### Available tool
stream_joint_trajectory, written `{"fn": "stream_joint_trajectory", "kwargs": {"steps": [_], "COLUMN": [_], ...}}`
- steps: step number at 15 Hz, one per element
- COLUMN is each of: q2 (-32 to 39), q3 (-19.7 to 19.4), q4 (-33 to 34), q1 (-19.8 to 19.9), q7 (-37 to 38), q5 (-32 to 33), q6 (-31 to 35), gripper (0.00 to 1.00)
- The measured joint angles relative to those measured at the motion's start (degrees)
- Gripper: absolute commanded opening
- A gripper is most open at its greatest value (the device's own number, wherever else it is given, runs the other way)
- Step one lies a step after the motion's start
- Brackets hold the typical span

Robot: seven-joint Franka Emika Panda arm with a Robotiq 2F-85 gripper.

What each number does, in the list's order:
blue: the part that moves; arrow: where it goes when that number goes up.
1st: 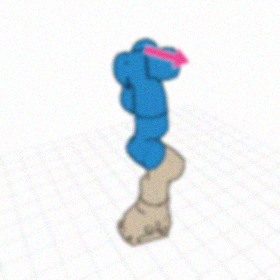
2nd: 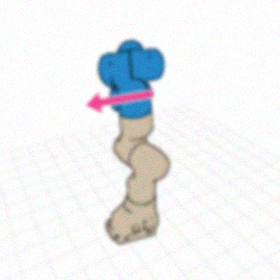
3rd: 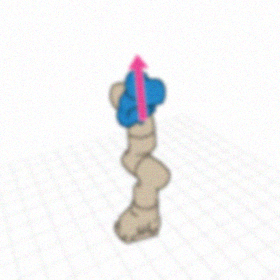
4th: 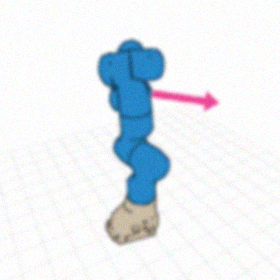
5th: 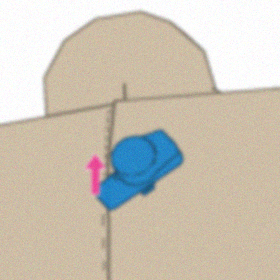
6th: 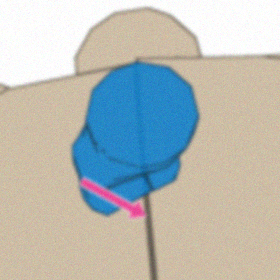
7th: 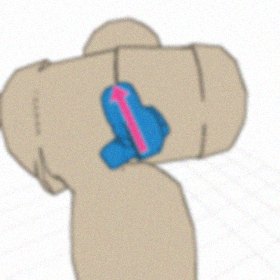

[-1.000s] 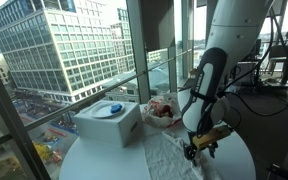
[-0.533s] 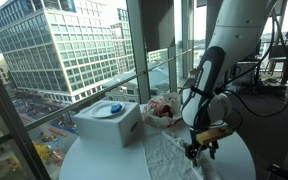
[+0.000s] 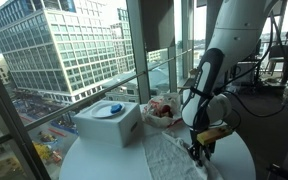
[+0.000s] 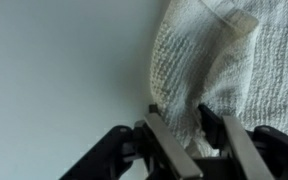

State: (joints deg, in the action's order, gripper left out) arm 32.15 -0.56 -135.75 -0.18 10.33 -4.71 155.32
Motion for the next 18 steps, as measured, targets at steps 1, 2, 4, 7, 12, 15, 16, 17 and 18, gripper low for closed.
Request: {"fn": "stream_joint_trajectory", "kwargs": {"steps": [1, 2, 4, 7, 12, 15, 16, 17, 18], "q2": [-0.01, -0.03, -0.21, -1.01, -3.68, -5.54, -5.98, -6.27, -6.45], "q3": [0.00, -0.02, -0.33, -0.98, -2.54, -2.37, -2.18, -1.97, -1.71], "q4": [0.07, 0.11, 0.11, -0.15, -1.23, -1.80, -1.86, -1.87, -1.87], "q1": [-0.07, -0.15, -0.59, -1.63, -5.56, -7.44, -8.00, -8.54, -9.01], "q7": [0.00, 0.05, 0.33, 0.68, 2.10, 2.11, 2.10, 2.09, 2.09], "q5": [0.00, 0.00, 0.00, 0.28, 2.56, 4.03, 4.49, 4.90, 5.30], "q6": [0.00, 0.00, -0.03, -0.10, -0.08, -0.10, -0.20, -0.39, -0.69], "gripper": [0.05, 0.05, 0.02, 0.06, 0.06, 0.06, 0.06, 0.06, 0.06]}}
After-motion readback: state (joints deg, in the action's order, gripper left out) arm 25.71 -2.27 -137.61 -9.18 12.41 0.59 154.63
